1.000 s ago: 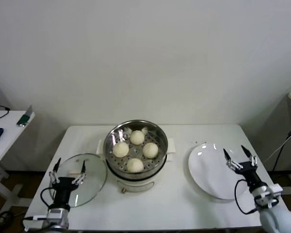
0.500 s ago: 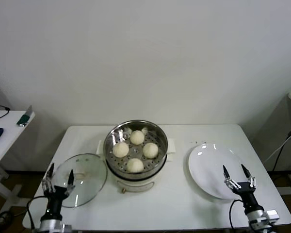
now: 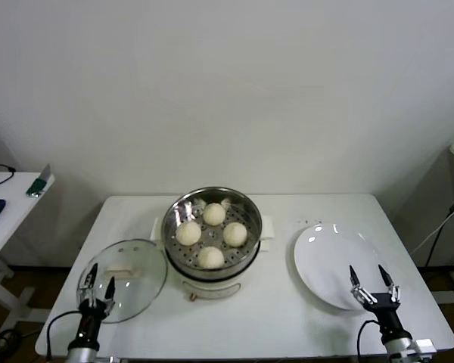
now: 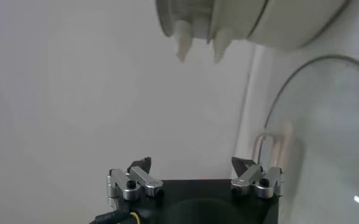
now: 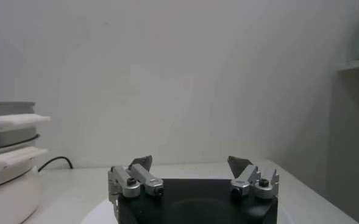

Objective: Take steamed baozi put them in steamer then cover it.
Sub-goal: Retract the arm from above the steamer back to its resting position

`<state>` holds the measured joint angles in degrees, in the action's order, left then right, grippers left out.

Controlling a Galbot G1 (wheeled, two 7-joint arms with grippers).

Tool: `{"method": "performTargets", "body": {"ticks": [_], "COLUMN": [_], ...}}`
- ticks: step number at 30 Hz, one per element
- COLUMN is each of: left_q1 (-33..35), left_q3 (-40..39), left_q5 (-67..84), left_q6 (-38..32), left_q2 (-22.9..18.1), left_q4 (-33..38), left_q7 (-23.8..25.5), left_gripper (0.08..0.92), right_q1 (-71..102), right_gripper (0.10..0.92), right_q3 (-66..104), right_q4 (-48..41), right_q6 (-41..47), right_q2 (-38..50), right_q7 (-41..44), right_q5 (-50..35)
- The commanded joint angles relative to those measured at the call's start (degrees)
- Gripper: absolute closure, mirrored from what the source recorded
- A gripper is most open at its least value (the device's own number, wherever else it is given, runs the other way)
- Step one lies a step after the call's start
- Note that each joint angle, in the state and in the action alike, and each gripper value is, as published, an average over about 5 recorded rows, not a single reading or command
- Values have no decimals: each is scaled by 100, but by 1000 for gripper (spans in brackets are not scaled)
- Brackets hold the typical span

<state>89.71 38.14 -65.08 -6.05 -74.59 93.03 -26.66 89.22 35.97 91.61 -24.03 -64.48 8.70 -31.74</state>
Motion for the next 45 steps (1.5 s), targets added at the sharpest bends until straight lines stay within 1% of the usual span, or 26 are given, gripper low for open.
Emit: {"method": "performTargets", "body": {"ticks": [1,11,22,32,35,45], "left_q1": [-380,-687,-1089,-1160,-1165,-1195], "left_q3": [-68,-173,-256,-296,-310,-324], "left_q5": [-531,-641,-776,-865,-884,-925], "left_q6": [293,482,691,807,808,879], "left_q2": [33,27,52,51,48,80], "left_q4": [-432,-523,-848,-913,-917,-893], "left_q7": [193,512,664,759,800,947], "left_gripper": [177,177,177,183,234,519], "right_q1": [78,94,131,153,151,141], "right_gripper": [203,203,203,203,203,203], "right_q3": [24,43,116,127,114,124], "right_q4": [-14,-20,27,27,35,65], "right_q6": [-78,-105,-125,-152,-148,-144], "right_q2": [-64,-99,-104,-177,-215,-237], "right_q7": [1,1,4,-6,-3,0], "right_q5": [8,0,3,30,58,84]}}
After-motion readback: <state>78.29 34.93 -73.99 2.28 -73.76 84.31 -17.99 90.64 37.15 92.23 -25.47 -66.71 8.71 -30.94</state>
